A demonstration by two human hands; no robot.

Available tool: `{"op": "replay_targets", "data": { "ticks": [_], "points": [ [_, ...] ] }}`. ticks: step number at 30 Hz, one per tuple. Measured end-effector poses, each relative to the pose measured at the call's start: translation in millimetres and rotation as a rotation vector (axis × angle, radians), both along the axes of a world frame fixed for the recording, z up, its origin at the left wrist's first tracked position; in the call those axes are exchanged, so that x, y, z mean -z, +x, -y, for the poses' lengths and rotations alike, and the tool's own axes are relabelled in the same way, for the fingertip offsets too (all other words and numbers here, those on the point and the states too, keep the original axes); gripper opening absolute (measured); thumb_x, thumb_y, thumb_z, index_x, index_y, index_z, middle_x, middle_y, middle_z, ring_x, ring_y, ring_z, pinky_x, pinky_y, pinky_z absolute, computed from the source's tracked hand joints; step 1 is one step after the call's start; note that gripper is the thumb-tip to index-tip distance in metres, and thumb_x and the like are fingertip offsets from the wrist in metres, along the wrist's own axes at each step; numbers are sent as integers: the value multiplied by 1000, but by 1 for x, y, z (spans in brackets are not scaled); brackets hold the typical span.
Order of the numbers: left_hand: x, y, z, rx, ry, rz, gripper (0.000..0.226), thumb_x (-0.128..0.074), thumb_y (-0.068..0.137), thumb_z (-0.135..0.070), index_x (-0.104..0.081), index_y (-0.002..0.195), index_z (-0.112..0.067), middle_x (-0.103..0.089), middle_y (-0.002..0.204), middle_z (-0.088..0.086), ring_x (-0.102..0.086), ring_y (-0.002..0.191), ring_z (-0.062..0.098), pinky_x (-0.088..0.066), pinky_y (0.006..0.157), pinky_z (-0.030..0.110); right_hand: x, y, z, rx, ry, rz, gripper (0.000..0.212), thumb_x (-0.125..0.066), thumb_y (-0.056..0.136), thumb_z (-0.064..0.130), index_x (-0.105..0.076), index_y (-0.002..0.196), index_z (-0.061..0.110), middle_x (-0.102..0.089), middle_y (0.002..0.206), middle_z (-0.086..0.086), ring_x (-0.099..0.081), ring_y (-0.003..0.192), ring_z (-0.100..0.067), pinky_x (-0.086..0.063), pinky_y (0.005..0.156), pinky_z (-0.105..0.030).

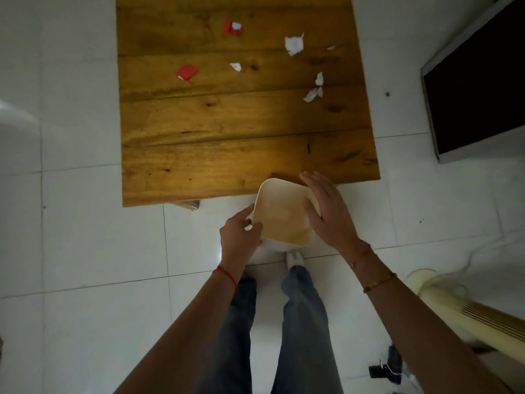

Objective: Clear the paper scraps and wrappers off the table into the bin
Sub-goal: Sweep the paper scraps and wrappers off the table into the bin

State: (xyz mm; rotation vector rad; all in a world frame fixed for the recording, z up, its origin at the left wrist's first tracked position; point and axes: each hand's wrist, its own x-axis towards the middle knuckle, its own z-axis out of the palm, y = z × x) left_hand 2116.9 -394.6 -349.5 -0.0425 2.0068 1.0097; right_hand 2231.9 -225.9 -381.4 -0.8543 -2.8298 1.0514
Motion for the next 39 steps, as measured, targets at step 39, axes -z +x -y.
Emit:
{"op": "replay_targets", "data": {
  "ticks": [39],
  "points": [
    [-105,144,-381,-305,128,80,40,-55,85,4,-61,123,-2,-68,100,10,-66,88,31,-59,54,26,-140,113,-435,-237,116,-26,46,-46,99,28,-47,143,12,-51,146,-5,-40,138,-22,-27,118,-34]
  ]
}}
